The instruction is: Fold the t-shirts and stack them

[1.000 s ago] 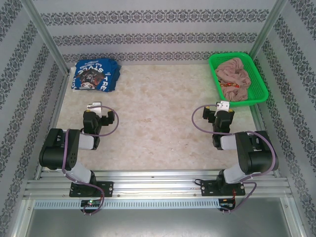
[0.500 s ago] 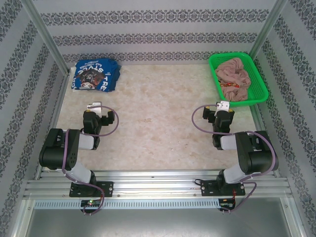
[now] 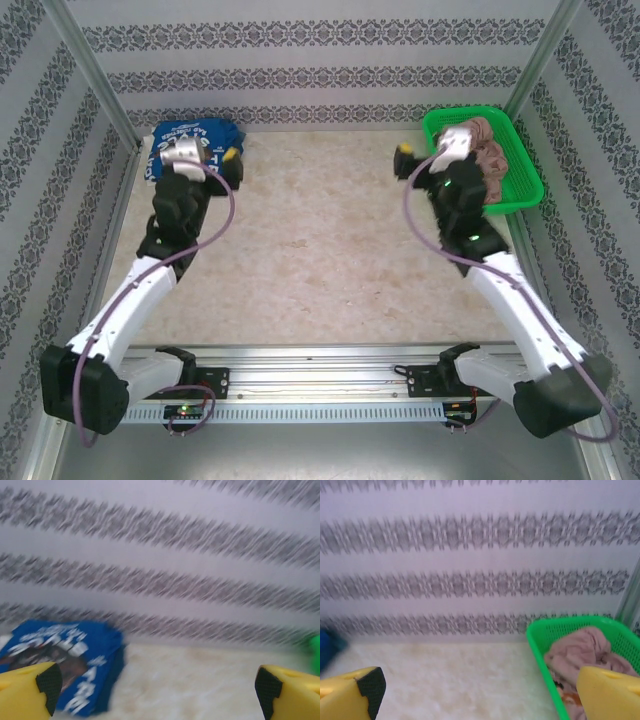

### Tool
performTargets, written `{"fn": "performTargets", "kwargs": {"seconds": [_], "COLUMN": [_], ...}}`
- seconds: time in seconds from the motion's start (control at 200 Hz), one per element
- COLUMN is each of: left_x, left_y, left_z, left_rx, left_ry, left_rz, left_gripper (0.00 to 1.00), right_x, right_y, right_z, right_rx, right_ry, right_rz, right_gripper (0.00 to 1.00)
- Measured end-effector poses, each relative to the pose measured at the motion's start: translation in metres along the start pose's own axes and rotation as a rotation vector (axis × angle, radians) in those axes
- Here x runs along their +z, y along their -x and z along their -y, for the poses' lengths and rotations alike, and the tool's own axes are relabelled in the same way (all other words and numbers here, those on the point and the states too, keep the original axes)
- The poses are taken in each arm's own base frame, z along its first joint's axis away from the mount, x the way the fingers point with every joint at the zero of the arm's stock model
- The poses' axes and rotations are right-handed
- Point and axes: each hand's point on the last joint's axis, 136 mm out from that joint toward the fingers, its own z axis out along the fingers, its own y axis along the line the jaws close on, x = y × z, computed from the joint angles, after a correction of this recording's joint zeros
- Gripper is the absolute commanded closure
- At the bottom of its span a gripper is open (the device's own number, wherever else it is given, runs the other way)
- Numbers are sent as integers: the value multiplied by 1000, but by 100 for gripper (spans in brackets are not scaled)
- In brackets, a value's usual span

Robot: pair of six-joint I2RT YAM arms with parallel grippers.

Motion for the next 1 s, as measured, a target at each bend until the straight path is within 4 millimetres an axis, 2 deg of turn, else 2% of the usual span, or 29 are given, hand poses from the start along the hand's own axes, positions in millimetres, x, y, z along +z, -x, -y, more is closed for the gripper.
{"fn": "performTargets", "kwargs": {"seconds": [0.05, 0.09, 0.14, 0.18, 0.275, 0.42, 0.505, 0.594, 0.744, 1.004], "left_x": [-2, -1, 2, 8, 25, 33, 28, 24, 16, 8], "left_y": [24, 30, 27, 15, -32, -105, -124, -130, -146, -176], "left_z": [27, 44, 61, 72, 84, 95, 98, 100, 93, 85], "left_rx": [-38, -55, -65, -63, -25, 53, 75, 86, 109, 126], "left_ry": [-55, -87, -114, -126, -114, -106, -114, -132, -126, -121], "left_rz": [0, -23, -77, -139, -312, -532, -594, -613, -647, -712], "left_gripper": [0, 0, 0, 0, 0, 0, 0, 0, 0, 0], "right_x": [-7, -10, -8, -2, 23, 58, 69, 85, 101, 114], "right_y": [33, 46, 49, 43, 1, -96, -143, -173, -209, -251], "right_z": [3, 8, 17, 27, 65, 141, 178, 206, 227, 224], "right_rx": [37, 55, 69, 73, 80, 149, 190, 234, 298, 359], "right_ry": [-6, -17, -38, -68, -179, -365, -442, -478, -482, -438], "right_rz": [13, -1, -43, -92, -262, -560, -695, -788, -869, -967], "right_gripper": [2, 2, 2, 2, 2, 12, 23, 34, 36, 45]}}
